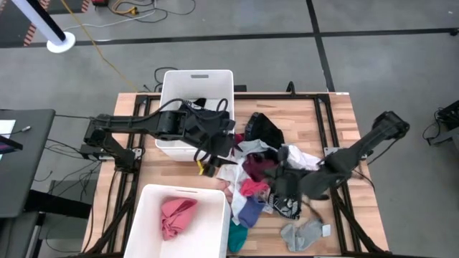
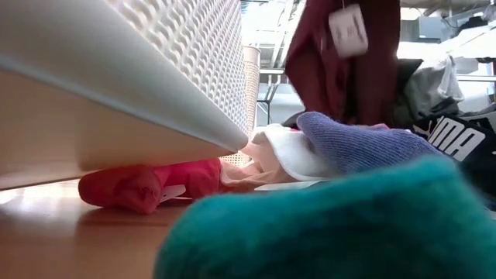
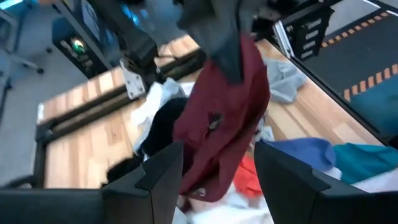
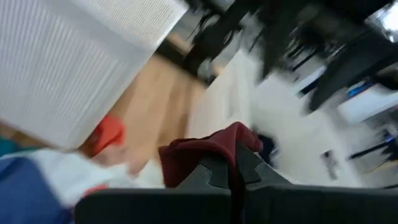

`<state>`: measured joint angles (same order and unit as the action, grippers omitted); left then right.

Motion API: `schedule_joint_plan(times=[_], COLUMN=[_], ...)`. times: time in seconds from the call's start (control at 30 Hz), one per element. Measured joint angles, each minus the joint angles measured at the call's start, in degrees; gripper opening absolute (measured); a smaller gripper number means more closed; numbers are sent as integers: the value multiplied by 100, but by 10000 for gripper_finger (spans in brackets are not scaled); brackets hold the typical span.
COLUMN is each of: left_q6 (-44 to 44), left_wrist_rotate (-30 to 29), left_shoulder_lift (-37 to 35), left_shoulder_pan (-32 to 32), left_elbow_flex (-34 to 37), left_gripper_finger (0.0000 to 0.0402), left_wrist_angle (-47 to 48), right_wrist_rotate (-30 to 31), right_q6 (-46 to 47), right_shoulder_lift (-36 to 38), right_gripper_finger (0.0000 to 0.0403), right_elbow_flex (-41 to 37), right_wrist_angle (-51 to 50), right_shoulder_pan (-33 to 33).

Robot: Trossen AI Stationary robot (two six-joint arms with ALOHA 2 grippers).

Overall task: Sort clothes
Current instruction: Put the red underwear into the bottom white laundry bin

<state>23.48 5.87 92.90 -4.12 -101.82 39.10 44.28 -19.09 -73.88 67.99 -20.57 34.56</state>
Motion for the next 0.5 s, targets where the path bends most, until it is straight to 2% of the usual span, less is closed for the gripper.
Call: schedule_joint_plan(times=[0.13, 0.43, 0.5], left_q6=[51, -299, -418], left_wrist_rotate=[-4, 6, 307], left_shoulder_lift=[0, 4, 28], left_shoulder_pan=[2, 165, 239], left_elbow_flex=[0, 0, 0], left_gripper_finger=[223, 327, 337], left_wrist_angle=[-254, -721, -845], right_wrist_rotate=[84, 78, 42], right_q6=[-573, -1561, -1715], right_shoulder_lift=[330, 526, 528], right_gripper_finger=[1, 0, 0], right_elbow_flex=[448, 1494, 1691], right_wrist_angle=[4, 54, 64], right_shoulder_pan=[7, 7, 3])
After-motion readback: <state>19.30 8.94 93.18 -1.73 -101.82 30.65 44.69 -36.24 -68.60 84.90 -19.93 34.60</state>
